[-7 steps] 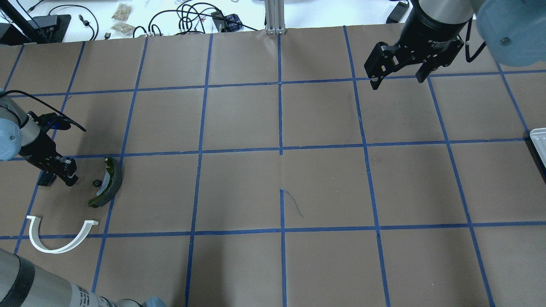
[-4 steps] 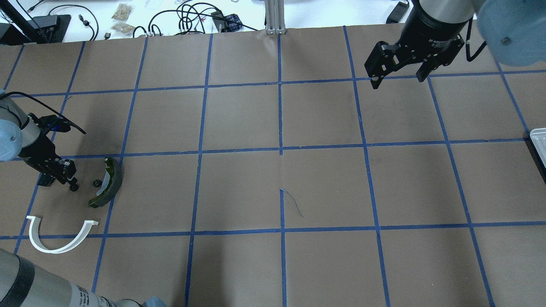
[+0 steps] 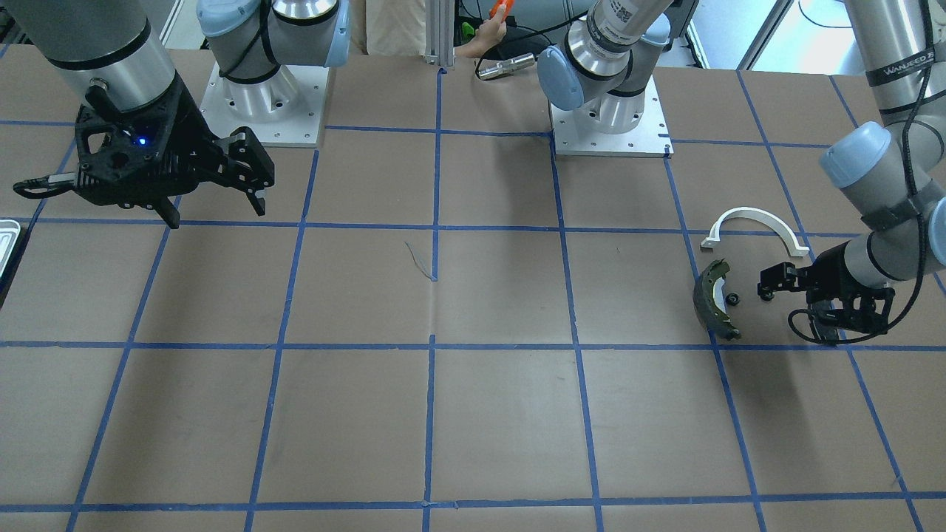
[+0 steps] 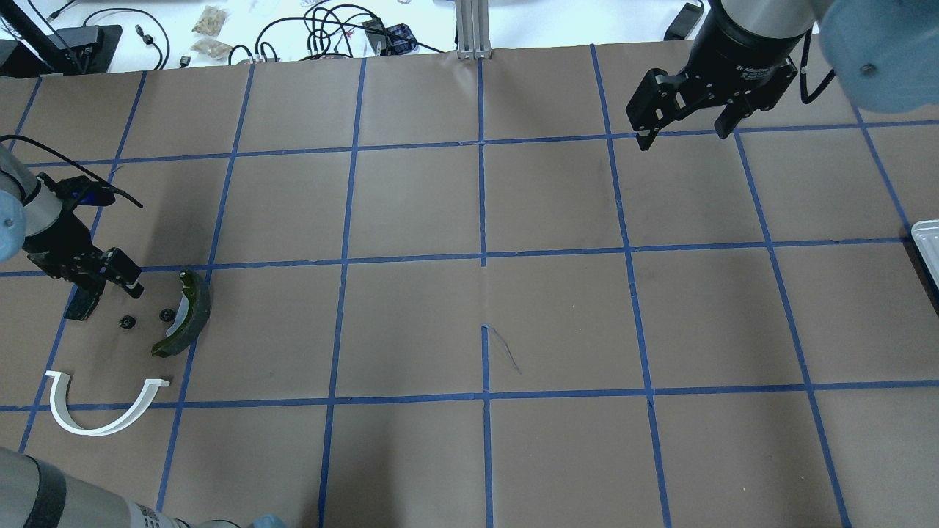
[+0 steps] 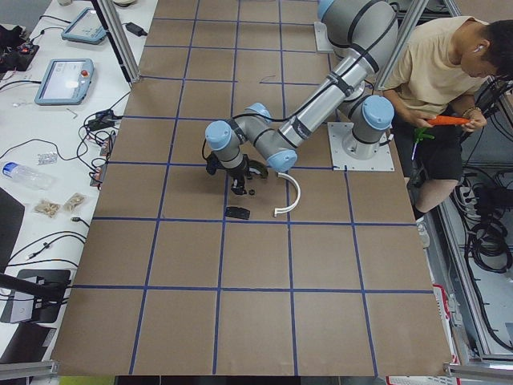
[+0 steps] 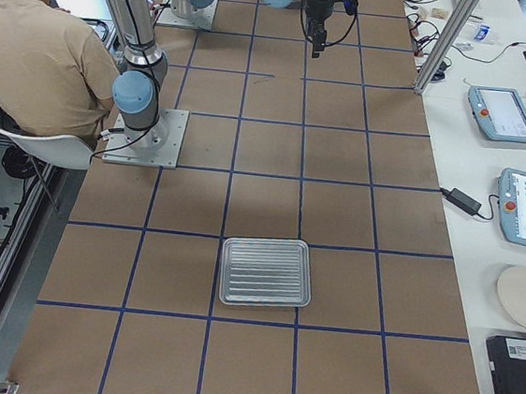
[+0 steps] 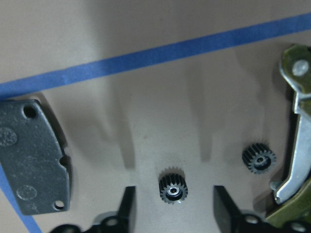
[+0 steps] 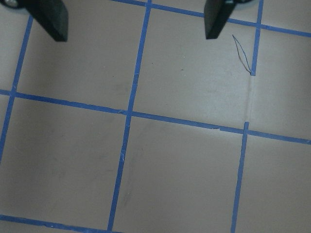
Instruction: Place bearing gear from tray to pile
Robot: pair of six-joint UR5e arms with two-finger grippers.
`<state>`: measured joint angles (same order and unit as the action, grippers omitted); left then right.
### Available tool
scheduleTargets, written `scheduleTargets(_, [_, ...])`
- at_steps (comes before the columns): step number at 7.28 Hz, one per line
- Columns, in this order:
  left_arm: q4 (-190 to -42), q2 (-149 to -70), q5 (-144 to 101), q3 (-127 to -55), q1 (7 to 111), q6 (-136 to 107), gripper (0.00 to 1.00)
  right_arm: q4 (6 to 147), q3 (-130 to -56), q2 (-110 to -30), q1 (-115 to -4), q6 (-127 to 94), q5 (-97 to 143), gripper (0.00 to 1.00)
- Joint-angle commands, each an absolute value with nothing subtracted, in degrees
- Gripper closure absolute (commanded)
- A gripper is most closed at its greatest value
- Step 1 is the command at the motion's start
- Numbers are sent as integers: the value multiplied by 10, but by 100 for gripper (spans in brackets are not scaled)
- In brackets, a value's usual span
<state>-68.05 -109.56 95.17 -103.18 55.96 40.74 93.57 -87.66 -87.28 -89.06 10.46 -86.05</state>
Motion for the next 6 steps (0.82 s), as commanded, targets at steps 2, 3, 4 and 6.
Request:
scheduleTargets(2, [-834,-1036,939,-907,689,235,0,935,-877,-873,-890,105,-860,0])
scheduleTargets(3, [-855,-1023,935,-862,739,211,0,935,-877,-873,-890,105,-860,0])
scheduleTargets(4, [-877,-1013,940,-855,794,153,0,935,-876,-874,-890,105,-861,0])
scheduleTargets(6, [-882,-981,933,-857,859,69,0,935,-877,-873,-890,106,-863,0])
